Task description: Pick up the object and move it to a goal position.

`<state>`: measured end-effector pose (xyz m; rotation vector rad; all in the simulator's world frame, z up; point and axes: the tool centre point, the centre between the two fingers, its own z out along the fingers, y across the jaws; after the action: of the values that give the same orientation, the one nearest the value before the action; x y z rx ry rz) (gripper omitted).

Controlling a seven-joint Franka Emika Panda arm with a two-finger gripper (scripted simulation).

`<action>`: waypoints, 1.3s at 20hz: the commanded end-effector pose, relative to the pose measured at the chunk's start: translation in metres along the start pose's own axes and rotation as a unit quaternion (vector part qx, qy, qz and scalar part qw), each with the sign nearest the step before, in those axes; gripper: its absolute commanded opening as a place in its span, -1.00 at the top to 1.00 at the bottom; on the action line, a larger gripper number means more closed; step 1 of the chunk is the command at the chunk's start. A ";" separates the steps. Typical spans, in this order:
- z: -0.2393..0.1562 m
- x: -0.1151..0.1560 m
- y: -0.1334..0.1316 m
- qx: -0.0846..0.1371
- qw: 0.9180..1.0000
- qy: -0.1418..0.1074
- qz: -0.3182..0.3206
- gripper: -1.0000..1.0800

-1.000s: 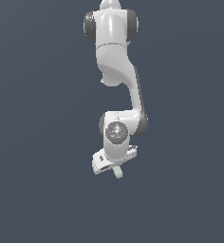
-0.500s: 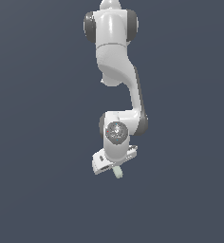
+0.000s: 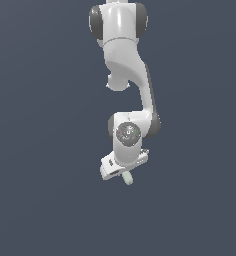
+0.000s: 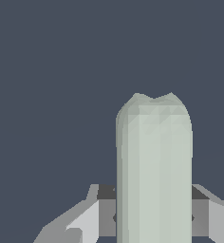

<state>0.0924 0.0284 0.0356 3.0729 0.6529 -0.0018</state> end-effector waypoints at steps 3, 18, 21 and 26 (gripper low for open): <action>-0.022 -0.001 -0.021 0.000 1.000 0.001 0.000 1.00; -0.148 -0.008 -0.140 -0.001 1.000 0.000 -0.001 1.00; -0.174 -0.009 -0.165 -0.001 1.000 0.000 -0.001 1.00; -0.212 -0.008 -0.200 -0.001 1.000 0.000 -0.001 1.00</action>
<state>0.0082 0.1988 0.2364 3.0709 0.6561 0.0014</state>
